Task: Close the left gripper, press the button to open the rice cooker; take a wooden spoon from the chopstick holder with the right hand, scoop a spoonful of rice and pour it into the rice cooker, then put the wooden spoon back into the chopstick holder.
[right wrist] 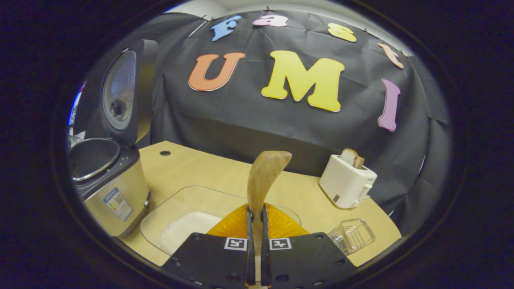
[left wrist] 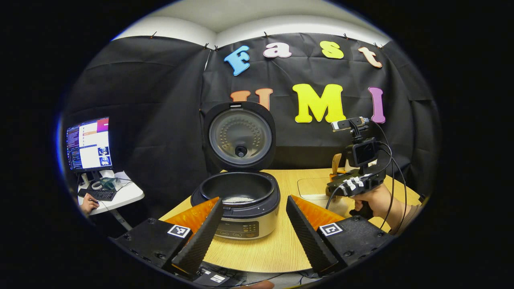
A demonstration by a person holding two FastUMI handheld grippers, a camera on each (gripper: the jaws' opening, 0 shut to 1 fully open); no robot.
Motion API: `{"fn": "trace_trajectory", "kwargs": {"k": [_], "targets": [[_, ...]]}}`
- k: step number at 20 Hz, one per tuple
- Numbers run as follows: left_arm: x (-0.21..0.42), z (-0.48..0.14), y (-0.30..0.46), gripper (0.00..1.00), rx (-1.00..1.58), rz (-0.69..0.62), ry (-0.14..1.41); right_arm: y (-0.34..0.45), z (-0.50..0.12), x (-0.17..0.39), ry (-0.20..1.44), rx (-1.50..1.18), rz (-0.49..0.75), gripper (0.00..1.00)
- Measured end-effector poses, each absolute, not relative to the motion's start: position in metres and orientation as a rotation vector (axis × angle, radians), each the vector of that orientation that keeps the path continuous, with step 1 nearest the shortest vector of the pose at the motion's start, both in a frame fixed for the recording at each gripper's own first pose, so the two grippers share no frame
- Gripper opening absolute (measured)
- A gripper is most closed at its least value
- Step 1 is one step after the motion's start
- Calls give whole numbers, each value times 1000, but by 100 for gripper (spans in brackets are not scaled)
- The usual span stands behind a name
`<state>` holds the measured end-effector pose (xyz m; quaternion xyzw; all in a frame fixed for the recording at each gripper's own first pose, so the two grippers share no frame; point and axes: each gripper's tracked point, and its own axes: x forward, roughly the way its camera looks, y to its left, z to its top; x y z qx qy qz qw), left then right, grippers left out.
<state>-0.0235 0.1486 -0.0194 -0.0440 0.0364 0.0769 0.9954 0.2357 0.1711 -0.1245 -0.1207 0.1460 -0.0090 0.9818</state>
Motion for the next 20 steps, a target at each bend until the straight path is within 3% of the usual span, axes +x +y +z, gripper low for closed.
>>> {"fn": "trace_trajectory", "kwargs": {"k": [3, 4, 5, 8, 10, 20], "targets": [[-24, -20, 151, 100, -89, 161, 75, 195, -130, 225, 319, -186, 15, 5], [-24, -20, 152, 96, -92, 164, 76, 201, -130, 221, 322, -172, 20, 5], [-25, -20, 154, 100, -94, 168, 75, 206, -129, 217, 324, -159, 22, 7], [-24, -22, 158, 96, -107, 171, 79, 215, -129, 208, 330, -107, 30, 5], [-24, -22, 159, 100, -116, 172, 81, 219, -128, 202, 346, -47, 49, 5], [-22, -25, 159, 100, -124, 173, 90, 192, -130, 213, 553, 556, 139, 7]]}}
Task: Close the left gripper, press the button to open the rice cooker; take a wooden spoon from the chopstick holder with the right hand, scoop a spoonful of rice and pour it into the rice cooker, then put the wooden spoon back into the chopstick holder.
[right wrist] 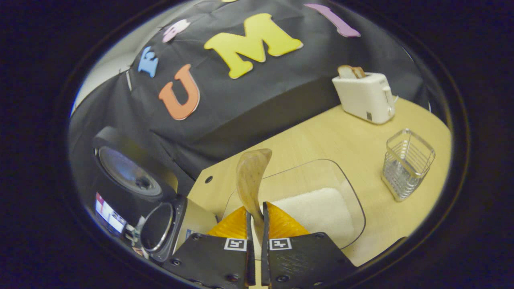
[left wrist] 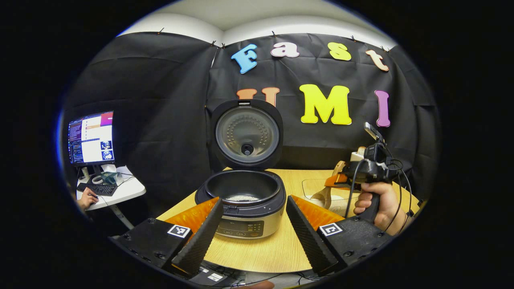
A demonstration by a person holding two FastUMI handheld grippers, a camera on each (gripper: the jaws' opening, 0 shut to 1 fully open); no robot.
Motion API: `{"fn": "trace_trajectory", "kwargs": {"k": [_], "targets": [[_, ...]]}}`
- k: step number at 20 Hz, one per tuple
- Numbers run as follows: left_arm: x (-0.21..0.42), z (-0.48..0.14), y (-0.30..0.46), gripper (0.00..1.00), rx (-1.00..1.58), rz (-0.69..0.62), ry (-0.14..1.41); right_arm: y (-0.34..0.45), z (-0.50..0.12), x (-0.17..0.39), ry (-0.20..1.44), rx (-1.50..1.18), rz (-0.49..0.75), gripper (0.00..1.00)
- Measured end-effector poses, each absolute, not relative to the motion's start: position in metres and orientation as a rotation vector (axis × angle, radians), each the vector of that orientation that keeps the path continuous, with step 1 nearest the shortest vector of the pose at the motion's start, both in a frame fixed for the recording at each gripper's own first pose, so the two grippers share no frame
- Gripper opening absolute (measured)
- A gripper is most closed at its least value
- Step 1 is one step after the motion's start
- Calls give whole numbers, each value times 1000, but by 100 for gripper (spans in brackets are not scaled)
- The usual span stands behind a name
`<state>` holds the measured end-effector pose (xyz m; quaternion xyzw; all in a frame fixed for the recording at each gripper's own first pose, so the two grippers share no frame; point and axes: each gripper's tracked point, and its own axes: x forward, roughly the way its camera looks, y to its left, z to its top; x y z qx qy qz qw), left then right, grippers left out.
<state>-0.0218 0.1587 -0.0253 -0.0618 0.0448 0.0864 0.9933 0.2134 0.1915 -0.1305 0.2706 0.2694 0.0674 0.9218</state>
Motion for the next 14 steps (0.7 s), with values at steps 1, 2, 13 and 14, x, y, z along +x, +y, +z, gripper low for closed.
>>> {"fn": "trace_trajectory", "kwargs": {"k": [1, 2, 13, 14], "targets": [[-20, -26, 159, 100, -123, 174, 92, 188, -131, 216, 572, 603, 144, 6], [-20, -27, 158, 100, -120, 170, 95, 186, -131, 217, 590, 653, 153, 7], [-18, -31, 153, 100, -109, 160, 107, 148, -130, 228, 590, 1105, 163, 5], [-18, -30, 153, 100, -108, 158, 107, 142, -125, 228, 571, 1122, 158, 5]]}}
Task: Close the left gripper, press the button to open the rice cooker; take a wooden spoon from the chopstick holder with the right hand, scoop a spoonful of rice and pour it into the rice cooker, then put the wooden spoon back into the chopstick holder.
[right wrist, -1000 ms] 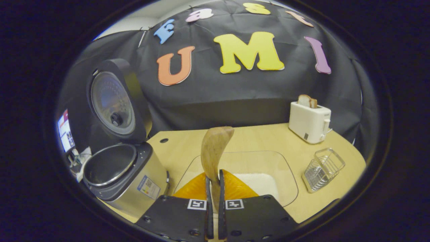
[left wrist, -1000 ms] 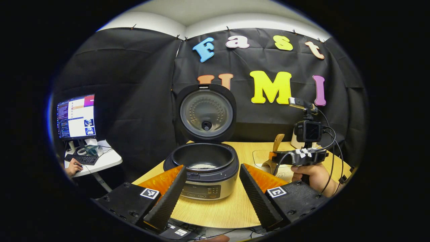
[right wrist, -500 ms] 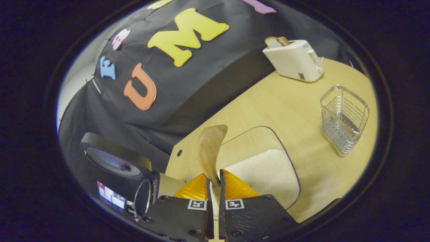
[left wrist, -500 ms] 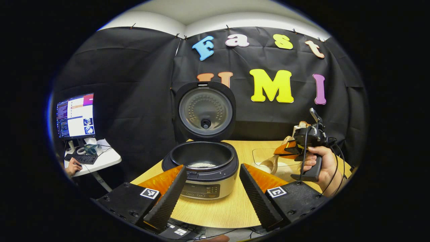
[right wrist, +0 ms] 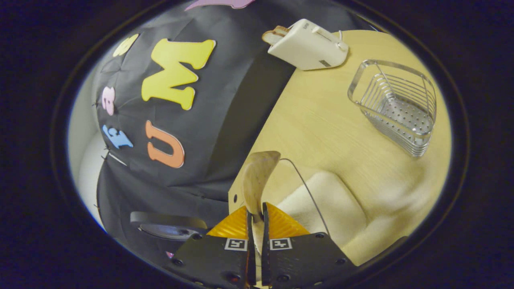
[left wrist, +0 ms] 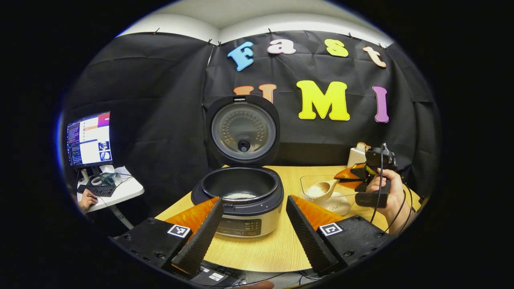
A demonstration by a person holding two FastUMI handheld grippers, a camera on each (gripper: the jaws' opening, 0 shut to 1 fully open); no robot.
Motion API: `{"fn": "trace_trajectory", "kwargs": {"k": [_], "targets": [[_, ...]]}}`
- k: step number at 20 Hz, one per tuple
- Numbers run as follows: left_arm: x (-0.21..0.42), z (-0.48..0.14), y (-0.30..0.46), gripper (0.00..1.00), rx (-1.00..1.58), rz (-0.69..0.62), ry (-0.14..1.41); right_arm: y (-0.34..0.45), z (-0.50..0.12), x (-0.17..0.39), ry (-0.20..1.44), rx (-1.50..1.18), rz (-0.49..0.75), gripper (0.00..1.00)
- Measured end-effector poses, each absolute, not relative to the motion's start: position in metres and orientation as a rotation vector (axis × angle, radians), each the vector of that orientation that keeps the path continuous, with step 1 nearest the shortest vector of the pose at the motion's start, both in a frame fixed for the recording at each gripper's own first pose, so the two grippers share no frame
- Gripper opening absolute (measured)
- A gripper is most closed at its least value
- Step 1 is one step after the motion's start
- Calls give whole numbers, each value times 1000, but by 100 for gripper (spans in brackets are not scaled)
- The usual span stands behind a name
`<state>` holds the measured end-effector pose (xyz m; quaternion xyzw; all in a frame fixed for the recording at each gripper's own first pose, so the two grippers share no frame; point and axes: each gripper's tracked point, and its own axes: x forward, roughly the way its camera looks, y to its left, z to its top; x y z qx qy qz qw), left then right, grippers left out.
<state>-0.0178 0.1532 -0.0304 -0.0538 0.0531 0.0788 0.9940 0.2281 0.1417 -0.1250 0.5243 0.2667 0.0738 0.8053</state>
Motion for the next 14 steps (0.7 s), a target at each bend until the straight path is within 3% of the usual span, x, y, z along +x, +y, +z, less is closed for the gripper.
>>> {"fn": "trace_trajectory", "kwargs": {"k": [9, 14], "targets": [[-25, -32, 172, 100, -97, 187, 105, 107, -66, 207, 479, 1303, 190, 6], [-30, -27, 169, 100, -106, 144, 95, 145, -26, 186, 516, 1426, 330, 5]]}}
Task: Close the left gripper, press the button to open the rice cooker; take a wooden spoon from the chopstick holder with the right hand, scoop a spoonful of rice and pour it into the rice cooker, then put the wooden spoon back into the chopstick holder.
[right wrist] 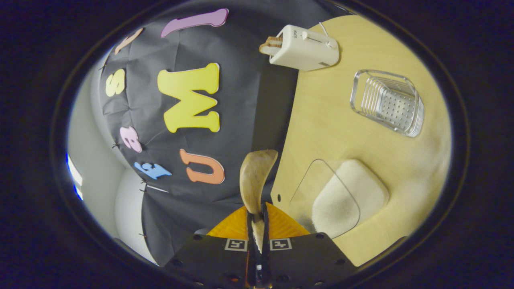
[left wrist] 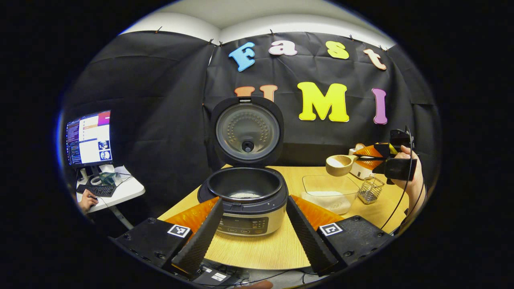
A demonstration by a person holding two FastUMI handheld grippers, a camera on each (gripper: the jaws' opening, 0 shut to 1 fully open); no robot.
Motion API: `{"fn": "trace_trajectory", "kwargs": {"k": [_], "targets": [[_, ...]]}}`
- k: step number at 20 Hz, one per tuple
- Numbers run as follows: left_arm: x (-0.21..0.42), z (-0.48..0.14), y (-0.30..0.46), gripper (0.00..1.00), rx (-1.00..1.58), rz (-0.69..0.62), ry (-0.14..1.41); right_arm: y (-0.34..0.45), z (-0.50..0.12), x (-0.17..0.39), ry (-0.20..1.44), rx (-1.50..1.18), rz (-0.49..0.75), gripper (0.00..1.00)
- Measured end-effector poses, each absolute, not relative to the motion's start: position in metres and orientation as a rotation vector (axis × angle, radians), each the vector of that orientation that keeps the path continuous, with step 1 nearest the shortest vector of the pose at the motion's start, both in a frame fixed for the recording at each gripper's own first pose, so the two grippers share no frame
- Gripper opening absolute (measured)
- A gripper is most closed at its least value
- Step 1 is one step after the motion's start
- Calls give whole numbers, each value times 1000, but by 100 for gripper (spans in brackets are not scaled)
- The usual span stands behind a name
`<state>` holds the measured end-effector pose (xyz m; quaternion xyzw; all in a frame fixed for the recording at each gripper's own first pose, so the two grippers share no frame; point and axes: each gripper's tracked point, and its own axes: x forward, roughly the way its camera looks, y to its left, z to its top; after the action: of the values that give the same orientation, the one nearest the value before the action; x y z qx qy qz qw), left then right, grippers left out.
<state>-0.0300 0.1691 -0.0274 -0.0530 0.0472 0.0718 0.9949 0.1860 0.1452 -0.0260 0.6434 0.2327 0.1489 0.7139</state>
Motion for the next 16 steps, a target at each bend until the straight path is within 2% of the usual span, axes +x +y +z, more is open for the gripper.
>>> {"fn": "trace_trajectory", "kwargs": {"k": [4, 5, 6, 7, 10, 11, 14, 15, 16], "targets": [[-36, -23, 163, 100, -99, 117, 83, 192, -4, 177, 539, 1391, 378, 5], [-37, -20, 161, 96, -95, 108, 73, 207, -2, 177, 548, 1376, 384, 5], [-38, -19, 162, 100, -87, 106, 73, 220, -1, 179, 558, 1359, 387, 5], [-40, -20, 164, 100, -79, 110, 70, 233, 0, 180, 565, 1345, 389, 6], [-43, -22, 173, 100, -69, 124, 72, 275, 2, 184, 583, 1281, 369, 3], [-44, -23, 176, 96, -74, 127, 74, 289, 1, 186, 589, 1246, 358, 3], [-46, -28, 187, 96, -101, 137, 83, 325, -5, 189, 601, 1139, 324, 6], [-47, -29, 190, 100, -103, 143, 87, 335, -7, 190, 600, 1102, 322, 6], [-49, -29, 195, 100, -100, 153, 86, 347, -10, 190, 609, 1066, 319, 5]]}}
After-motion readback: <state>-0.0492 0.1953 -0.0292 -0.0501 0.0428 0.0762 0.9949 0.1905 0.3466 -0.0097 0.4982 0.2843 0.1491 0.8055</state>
